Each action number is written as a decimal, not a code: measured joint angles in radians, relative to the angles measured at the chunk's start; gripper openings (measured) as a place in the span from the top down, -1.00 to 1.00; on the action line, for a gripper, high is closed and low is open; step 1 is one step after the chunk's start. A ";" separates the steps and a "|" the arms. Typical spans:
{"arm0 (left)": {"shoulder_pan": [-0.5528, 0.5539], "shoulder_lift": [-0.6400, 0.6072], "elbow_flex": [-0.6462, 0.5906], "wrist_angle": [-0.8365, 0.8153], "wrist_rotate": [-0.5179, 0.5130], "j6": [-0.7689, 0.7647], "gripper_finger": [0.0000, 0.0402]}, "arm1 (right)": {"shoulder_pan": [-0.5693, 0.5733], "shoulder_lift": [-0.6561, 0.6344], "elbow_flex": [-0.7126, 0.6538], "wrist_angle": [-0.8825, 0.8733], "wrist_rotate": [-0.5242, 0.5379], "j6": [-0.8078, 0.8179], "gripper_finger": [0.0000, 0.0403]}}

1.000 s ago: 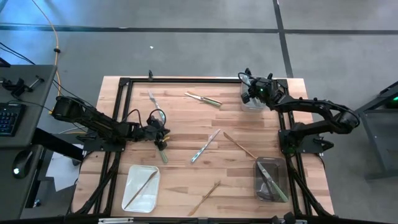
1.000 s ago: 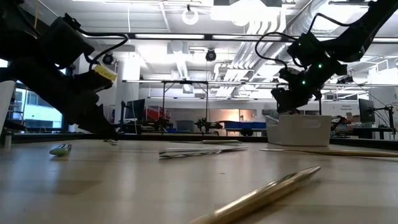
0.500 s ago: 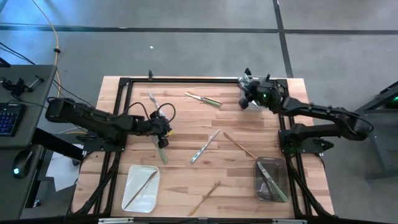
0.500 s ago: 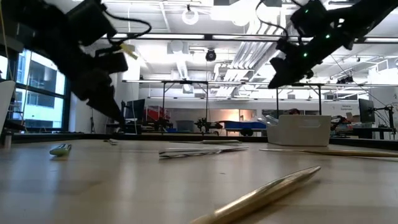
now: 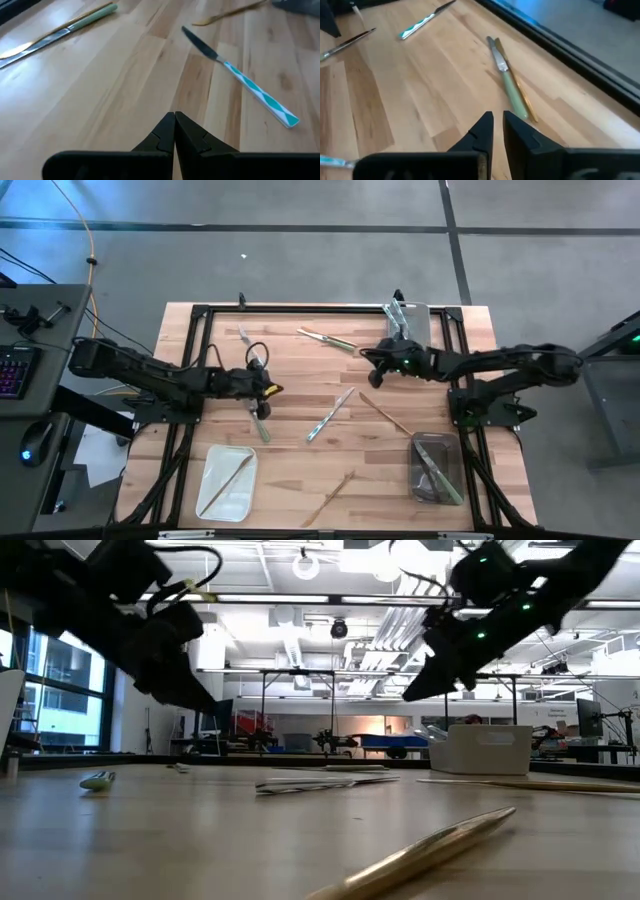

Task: Sort silverware by color (type)
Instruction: Put the green table knife into the black bin

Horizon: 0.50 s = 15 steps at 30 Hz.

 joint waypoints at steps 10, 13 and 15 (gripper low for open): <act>-0.049 0.000 -0.149 0.206 0.015 -0.040 1.00 | -0.017 0.190 0.286 -0.400 -0.015 -0.019 0.53; -0.074 0.000 -0.154 0.210 -0.001 -0.037 1.00 | -0.013 0.178 0.409 -0.658 0.006 -0.018 0.40; -0.092 0.000 -0.157 0.210 -0.027 -0.019 1.00 | 0.000 0.173 0.491 -0.806 0.039 -0.005 0.34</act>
